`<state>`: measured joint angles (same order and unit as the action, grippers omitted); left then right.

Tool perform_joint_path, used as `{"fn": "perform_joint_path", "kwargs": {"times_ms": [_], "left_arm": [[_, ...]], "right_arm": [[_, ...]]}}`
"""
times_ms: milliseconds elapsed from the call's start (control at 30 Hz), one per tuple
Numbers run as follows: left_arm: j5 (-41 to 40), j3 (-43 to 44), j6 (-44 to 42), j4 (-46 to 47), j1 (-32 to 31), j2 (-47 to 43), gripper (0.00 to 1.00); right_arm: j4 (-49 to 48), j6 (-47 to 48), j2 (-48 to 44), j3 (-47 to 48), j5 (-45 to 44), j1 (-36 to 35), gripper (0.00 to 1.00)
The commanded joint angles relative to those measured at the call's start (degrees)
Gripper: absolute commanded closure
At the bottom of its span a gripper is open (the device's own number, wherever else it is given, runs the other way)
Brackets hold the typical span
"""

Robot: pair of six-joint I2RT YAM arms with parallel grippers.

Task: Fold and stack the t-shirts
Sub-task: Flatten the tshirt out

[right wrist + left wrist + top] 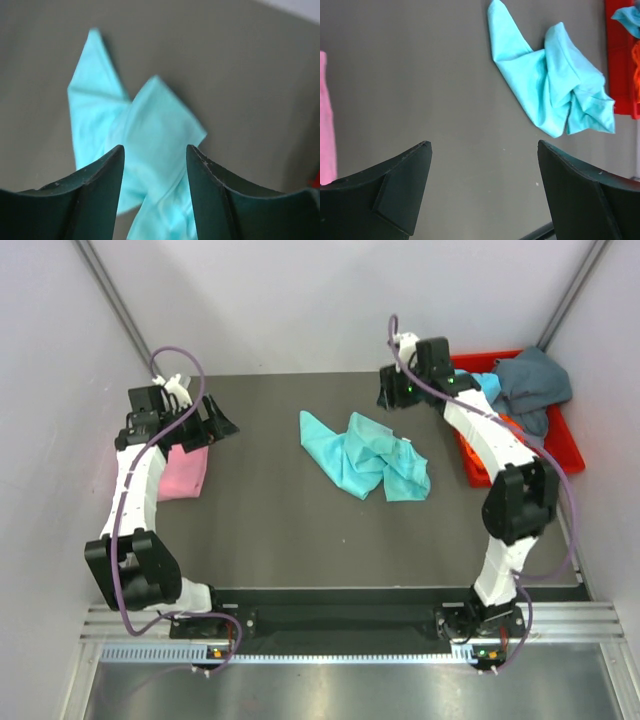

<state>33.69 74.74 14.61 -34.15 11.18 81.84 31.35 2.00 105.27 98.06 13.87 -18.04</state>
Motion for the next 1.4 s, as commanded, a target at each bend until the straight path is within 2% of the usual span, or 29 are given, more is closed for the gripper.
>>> {"fn": "perform_joint_path", "kwargs": {"times_ms": [0, 133, 333, 533, 633, 967, 1000, 1067, 1133, 1167, 1200, 1367], "left_arm": [[-2.14, 3.74, -4.50, -1.44, 0.33, 2.17, 0.09], [-4.07, 6.73, -8.71, -4.86, 0.33, 5.25, 0.09], [-6.97, 11.12, -14.17, -11.27, 0.33, 10.17, 0.09], [-6.98, 12.18, -14.17, -11.12, 0.25, 13.08, 0.10], [-7.32, 11.75, -14.08, -10.94, 0.16, 13.69, 0.10], [-7.06, 13.15, -13.82, -11.11, -0.10, 14.75, 0.10], [-7.06, 13.24, -13.82, -11.20, -0.11, 14.75, 0.10], [-6.89, 13.24, -13.82, -11.29, -0.19, 14.75, 0.10], [-6.89, 12.89, -13.73, -11.20, -0.19, 14.75, 0.10], [-6.54, 12.80, -13.56, -11.03, -0.19, 14.75, 0.10], [-6.36, 12.63, -13.38, -10.94, -0.19, 14.66, 0.10], [-5.04, 11.57, -12.50, -9.71, -0.46, 14.75, 0.11]], "right_arm": [[-0.77, -5.07, 9.58, 11.87, 4.75, 2.92, 0.48], [-2.43, -8.41, 19.85, 17.60, 8.19, 5.12, 0.50], [-4.28, -11.05, 26.20, 17.43, 10.83, 7.40, 0.51], [-4.64, -12.37, 29.19, 18.48, 12.32, 8.46, 0.51], [-4.90, -13.85, 29.81, 15.86, 15.12, 8.64, 0.51], [-5.25, -14.31, 31.57, 13.56, 14.96, 7.58, 0.51], [-5.16, -14.04, 31.75, 14.08, 14.87, 7.58, 0.53], [-5.34, -13.87, 31.66, 14.53, 14.61, 7.32, 0.65], [-5.51, -13.87, 31.57, 15.40, 14.96, 7.06, 0.82], [-5.60, -13.95, 31.40, 15.58, 14.87, 6.88, 0.96], [-5.69, -13.87, 31.22, 15.93, 14.61, 6.71, 1.00], [-5.87, -12.99, 28.33, 17.25, 14.52, 6.00, 1.00]]}}
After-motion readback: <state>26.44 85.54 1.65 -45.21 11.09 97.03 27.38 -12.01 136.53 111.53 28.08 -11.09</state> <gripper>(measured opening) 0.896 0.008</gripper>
